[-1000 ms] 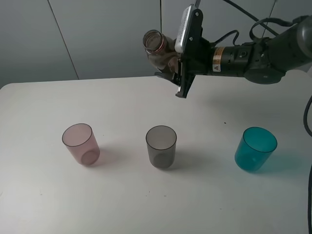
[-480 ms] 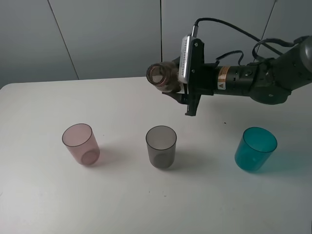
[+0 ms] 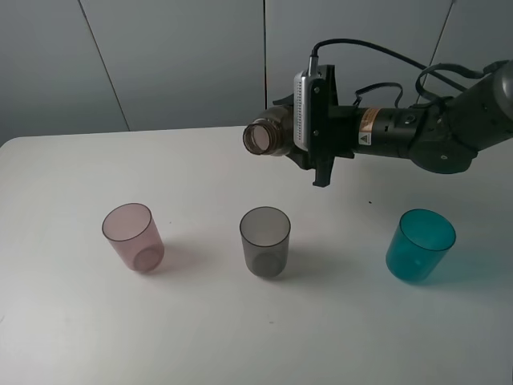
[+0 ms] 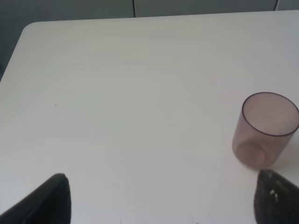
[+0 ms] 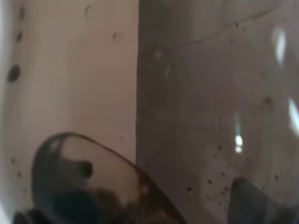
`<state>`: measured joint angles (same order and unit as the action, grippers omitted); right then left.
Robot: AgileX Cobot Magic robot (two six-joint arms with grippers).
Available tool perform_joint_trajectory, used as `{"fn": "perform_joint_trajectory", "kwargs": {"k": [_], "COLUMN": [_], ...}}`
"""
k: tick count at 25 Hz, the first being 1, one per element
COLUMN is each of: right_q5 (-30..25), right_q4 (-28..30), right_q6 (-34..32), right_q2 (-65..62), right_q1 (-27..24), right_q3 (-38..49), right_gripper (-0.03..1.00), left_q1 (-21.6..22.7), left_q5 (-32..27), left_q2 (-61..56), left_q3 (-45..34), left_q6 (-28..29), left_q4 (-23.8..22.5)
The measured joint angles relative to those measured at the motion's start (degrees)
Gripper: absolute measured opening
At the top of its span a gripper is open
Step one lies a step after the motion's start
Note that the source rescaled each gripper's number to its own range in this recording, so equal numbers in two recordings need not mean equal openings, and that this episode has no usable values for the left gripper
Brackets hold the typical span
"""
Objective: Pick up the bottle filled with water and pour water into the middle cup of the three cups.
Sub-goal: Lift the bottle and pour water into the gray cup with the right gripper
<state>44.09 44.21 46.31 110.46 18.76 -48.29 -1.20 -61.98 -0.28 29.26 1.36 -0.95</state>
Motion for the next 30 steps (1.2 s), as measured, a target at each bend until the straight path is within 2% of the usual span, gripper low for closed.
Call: {"fn": "perform_joint_trajectory", "kwargs": {"k": [13, 21, 30], "right_q5": [-2.59, -2.72, -2.82], "right_q4": [-0.23, 0.34, 5.23], "right_q6": [10.11, 11.16, 11.16], "right_q2": [0.0, 0.0, 0.0], "right_q1": [0.0, 0.0, 0.0], "right_q3": [0.0, 0.0, 0.0], "right_gripper": [0.0, 0.0, 0.0], "left_q1": [0.0, 0.0, 0.0], "left_q5": [0.0, 0.0, 0.0], "left_q2": [0.0, 0.0, 0.0], "left_q3": [0.0, 0.0, 0.0], "left_q6": [0.0, 0.0, 0.0], "left_q4": [0.0, 0.0, 0.0]}}
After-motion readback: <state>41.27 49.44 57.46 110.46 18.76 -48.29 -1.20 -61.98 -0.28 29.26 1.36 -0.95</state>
